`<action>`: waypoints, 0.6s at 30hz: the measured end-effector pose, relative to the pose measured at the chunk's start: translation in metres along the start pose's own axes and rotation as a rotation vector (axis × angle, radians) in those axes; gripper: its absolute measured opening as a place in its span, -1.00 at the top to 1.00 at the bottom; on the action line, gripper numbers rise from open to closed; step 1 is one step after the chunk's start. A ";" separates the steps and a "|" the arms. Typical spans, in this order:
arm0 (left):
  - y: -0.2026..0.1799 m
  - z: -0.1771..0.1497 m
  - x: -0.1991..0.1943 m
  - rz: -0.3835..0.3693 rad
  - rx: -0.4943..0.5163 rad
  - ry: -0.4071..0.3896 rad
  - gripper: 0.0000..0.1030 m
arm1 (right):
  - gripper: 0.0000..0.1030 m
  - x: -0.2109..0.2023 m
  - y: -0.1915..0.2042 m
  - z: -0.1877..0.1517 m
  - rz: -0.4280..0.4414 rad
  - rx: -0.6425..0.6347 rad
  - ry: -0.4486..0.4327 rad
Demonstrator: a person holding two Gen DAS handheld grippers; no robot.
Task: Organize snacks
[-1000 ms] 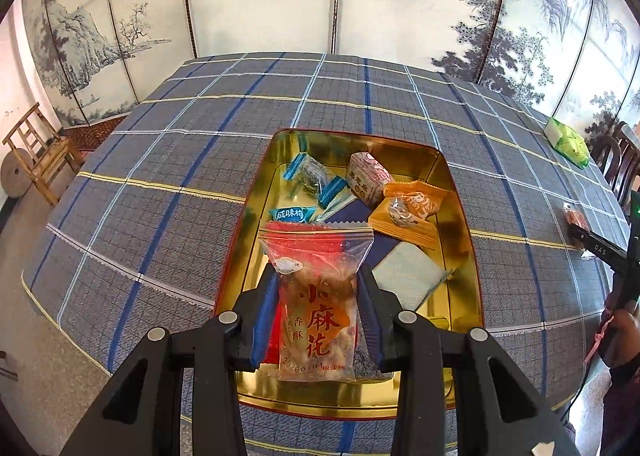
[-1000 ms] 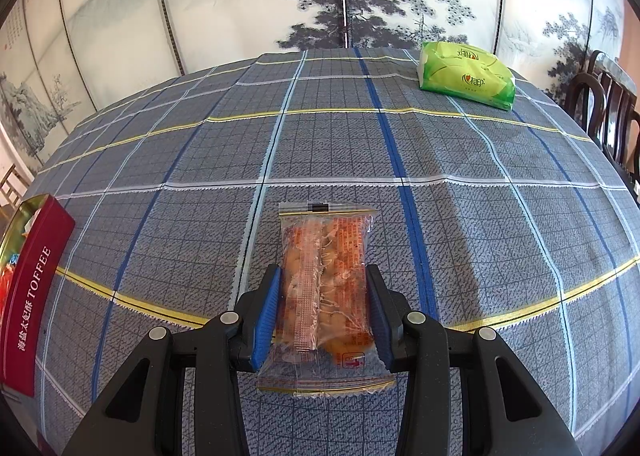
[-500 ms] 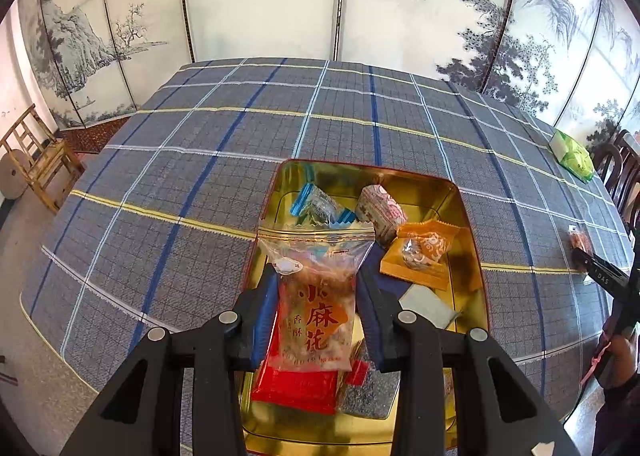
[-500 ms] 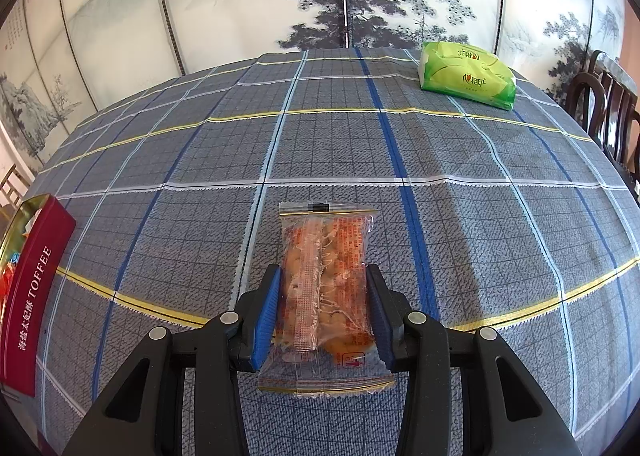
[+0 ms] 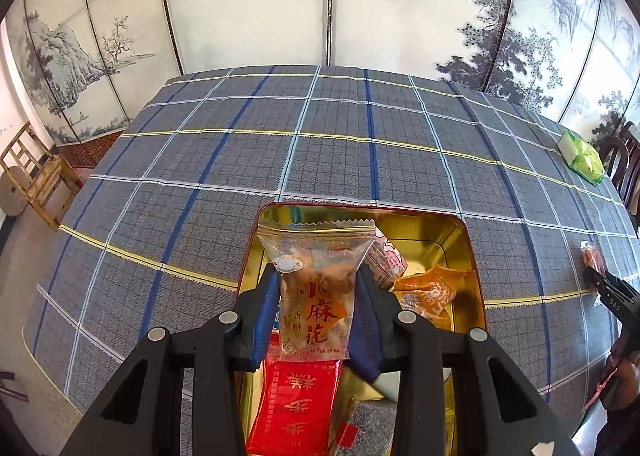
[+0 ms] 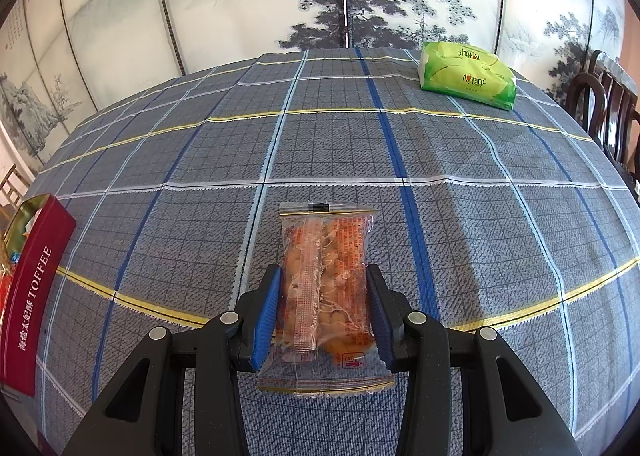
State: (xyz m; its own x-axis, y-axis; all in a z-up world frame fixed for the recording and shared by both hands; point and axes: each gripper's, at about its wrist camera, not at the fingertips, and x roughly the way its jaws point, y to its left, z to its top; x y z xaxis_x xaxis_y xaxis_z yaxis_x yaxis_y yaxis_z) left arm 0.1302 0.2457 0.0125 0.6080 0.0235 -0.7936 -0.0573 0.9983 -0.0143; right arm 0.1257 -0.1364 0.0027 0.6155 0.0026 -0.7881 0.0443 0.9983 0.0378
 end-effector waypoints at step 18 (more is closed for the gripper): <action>0.011 -0.001 0.025 0.013 -0.014 0.021 0.36 | 0.16 0.000 0.000 0.000 -0.001 -0.002 0.000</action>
State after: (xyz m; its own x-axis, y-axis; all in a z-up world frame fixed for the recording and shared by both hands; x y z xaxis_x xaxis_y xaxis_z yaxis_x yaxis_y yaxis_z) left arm 0.1439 0.2571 -0.0079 0.5902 0.0351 -0.8065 -0.0765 0.9970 -0.0126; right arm 0.1253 -0.1360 0.0028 0.6158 0.0020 -0.7879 0.0434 0.9984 0.0364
